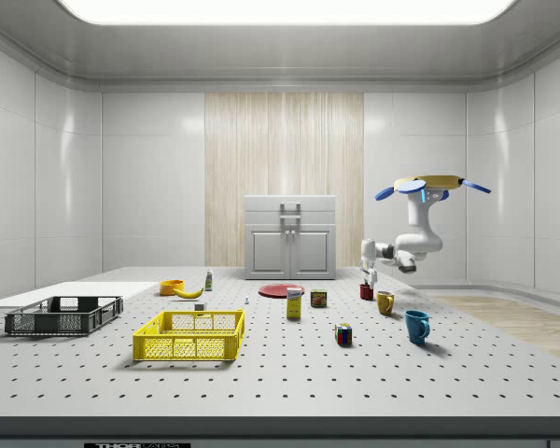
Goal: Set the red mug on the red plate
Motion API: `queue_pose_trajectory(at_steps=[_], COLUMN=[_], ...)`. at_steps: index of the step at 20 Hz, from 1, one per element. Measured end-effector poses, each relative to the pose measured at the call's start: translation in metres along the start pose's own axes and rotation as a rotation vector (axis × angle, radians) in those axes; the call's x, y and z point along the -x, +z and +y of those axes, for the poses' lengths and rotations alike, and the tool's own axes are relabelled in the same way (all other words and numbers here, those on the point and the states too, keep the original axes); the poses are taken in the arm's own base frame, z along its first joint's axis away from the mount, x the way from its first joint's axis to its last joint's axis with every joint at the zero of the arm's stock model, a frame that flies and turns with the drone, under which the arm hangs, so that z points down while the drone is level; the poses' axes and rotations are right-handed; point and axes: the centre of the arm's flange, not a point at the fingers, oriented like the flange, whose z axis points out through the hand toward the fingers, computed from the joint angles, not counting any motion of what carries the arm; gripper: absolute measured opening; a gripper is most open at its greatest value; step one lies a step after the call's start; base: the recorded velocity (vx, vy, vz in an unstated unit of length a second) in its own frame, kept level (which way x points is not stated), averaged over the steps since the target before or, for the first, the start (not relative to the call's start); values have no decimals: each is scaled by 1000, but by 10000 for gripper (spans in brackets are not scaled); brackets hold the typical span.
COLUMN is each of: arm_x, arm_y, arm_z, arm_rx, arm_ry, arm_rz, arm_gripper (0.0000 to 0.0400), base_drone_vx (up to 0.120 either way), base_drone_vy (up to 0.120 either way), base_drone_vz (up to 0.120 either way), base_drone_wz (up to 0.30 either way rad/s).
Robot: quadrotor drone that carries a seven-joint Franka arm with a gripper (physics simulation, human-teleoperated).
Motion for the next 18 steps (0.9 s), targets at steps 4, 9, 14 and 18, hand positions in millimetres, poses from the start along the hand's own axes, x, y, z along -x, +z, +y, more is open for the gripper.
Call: queue_pose_trajectory(at_steps=[4,9,14,18], arm_x=[-1,-8,-11,-11], arm_y=[7,12,17,19], arm_z=[1,8,11,11], arm_rx=[0,0,0,0], arm_ry=[0,0,0,0], arm_rz=[0,0,0,0], arm_gripper=[400,400,400,400], base_drone_vx=[0,0,0,0], base_drone_vy=[0,0,0,0], base_drone_vz=[0,0,0,0], base_drone_wz=[0,0,0,0])
